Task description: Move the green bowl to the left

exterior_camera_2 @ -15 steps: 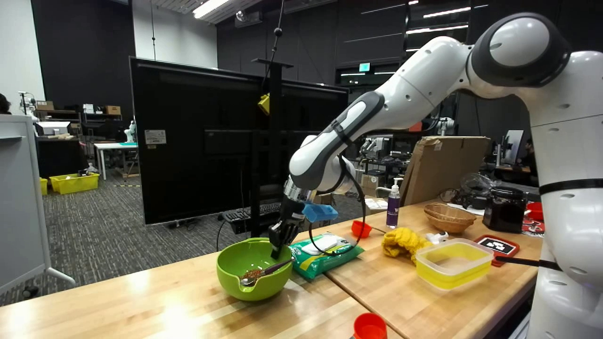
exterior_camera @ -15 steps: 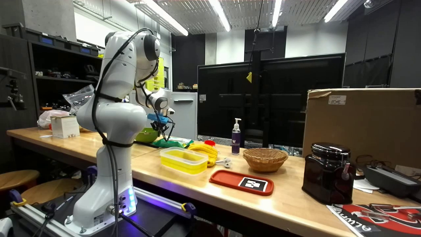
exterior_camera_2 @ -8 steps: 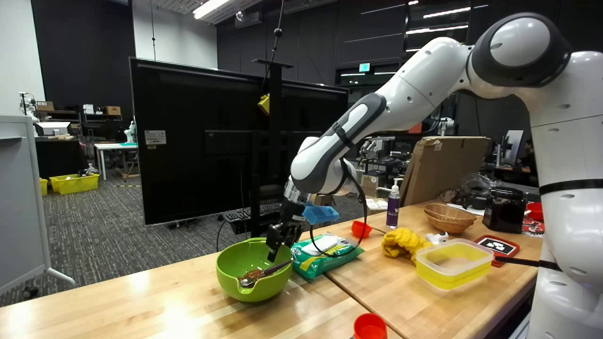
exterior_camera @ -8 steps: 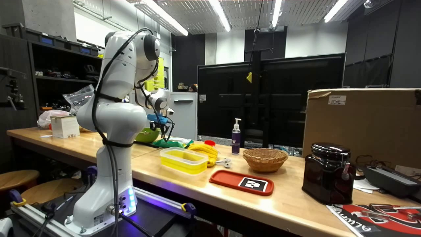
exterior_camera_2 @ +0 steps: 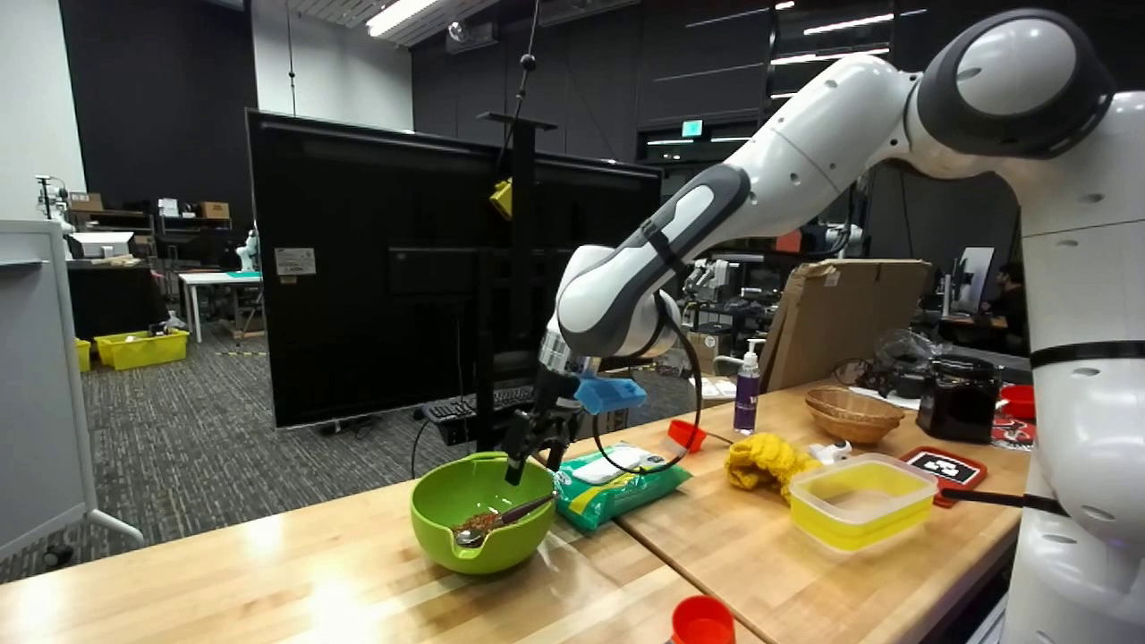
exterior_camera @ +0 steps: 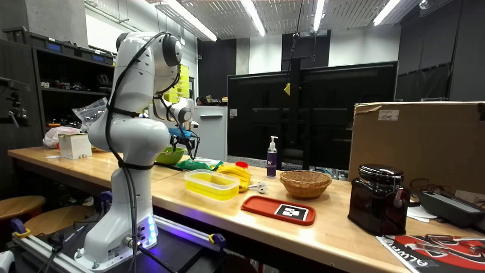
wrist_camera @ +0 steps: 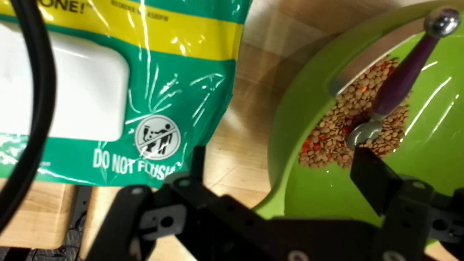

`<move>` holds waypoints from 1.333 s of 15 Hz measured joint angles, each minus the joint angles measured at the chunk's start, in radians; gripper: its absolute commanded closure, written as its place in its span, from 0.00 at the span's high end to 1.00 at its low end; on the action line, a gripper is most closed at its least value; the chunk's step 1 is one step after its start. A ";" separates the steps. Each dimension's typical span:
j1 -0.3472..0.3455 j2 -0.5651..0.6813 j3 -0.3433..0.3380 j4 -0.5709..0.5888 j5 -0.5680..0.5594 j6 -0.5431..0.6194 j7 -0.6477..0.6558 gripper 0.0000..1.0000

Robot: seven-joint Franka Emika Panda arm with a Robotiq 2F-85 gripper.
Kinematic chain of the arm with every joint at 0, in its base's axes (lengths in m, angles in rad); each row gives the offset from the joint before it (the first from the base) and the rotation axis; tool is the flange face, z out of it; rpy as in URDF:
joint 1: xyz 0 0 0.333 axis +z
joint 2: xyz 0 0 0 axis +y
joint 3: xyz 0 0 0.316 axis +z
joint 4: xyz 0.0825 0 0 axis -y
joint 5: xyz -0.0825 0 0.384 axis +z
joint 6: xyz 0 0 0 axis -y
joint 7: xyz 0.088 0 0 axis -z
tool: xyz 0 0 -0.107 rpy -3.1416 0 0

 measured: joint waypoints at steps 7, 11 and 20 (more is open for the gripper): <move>-0.002 -0.174 -0.038 0.005 -0.050 -0.328 0.100 1.00; -0.021 -0.295 -0.076 -0.003 -0.116 -0.507 0.203 1.00; -0.171 -0.530 -0.189 -0.131 -0.275 -0.653 0.298 1.00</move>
